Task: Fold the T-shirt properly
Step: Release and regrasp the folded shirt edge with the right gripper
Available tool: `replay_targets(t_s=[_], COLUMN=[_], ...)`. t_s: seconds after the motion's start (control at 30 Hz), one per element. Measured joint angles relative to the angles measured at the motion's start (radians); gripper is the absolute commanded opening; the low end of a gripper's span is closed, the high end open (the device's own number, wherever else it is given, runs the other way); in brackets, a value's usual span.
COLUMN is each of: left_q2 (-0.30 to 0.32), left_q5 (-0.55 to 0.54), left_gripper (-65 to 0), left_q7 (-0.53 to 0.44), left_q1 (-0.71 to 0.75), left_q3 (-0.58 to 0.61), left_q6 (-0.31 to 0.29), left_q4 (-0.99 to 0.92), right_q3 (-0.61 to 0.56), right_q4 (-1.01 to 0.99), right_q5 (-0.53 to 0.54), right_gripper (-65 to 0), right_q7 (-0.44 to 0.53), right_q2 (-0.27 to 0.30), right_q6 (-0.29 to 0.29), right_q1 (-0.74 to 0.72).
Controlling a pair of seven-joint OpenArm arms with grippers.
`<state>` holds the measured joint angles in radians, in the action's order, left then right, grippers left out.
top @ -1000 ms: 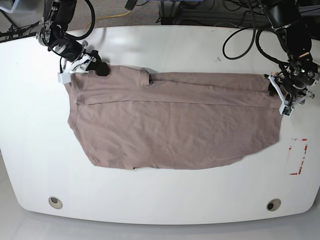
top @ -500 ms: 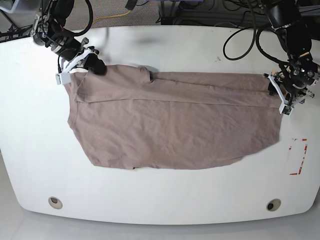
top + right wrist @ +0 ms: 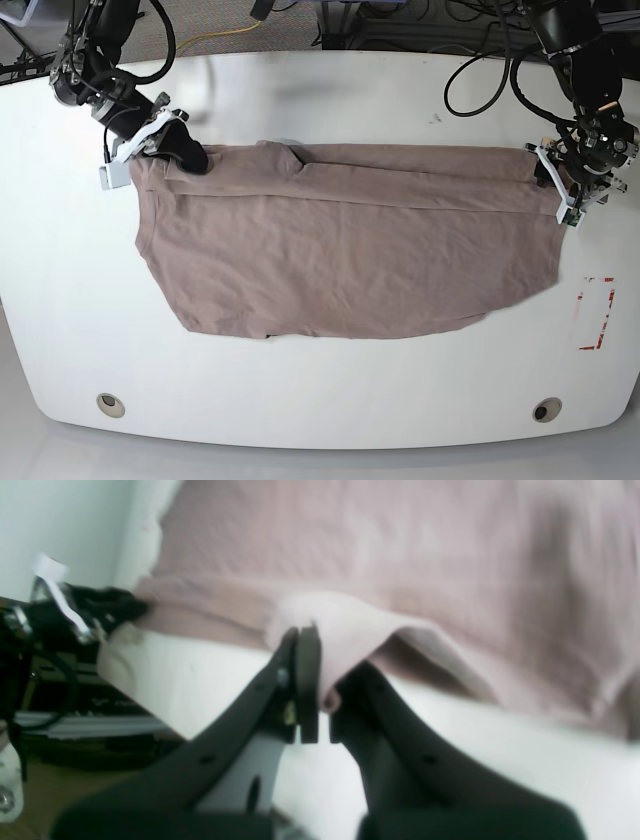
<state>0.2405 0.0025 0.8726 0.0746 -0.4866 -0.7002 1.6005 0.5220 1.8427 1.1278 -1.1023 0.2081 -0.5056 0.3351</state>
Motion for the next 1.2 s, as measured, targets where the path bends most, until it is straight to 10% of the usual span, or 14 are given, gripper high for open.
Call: replay_targets(t_s=[0.6, 0.9, 1.2], left_q2=[0.001, 0.002, 0.001], left_q5=[0.001, 0.001, -0.002], left_gripper=[-31.2, -31.2, -31.2], left_q7=[0.000, 0.000, 0.000], left_q1=[0.000, 0.000, -0.005], left_q3=[0.000, 0.000, 0.000], left_q6=[0.000, 0.000, 0.000], left_q4=[0.000, 0.000, 0.002], right_q3=[-0.079, -0.177, -0.170], right_q4=[-0.450, -0.599, -0.525], right_q5=[-0.005, -0.004, 0.005], right_gripper=[-64.4, -23.3, -18.5], right_q7=[-0.010, 0.029, 0.056], right_q2=[0.140, 0.231, 0.344], right_q6=[0.003, 0.009, 0.008], right_q1=[-0.323, -0.442, -0.352])
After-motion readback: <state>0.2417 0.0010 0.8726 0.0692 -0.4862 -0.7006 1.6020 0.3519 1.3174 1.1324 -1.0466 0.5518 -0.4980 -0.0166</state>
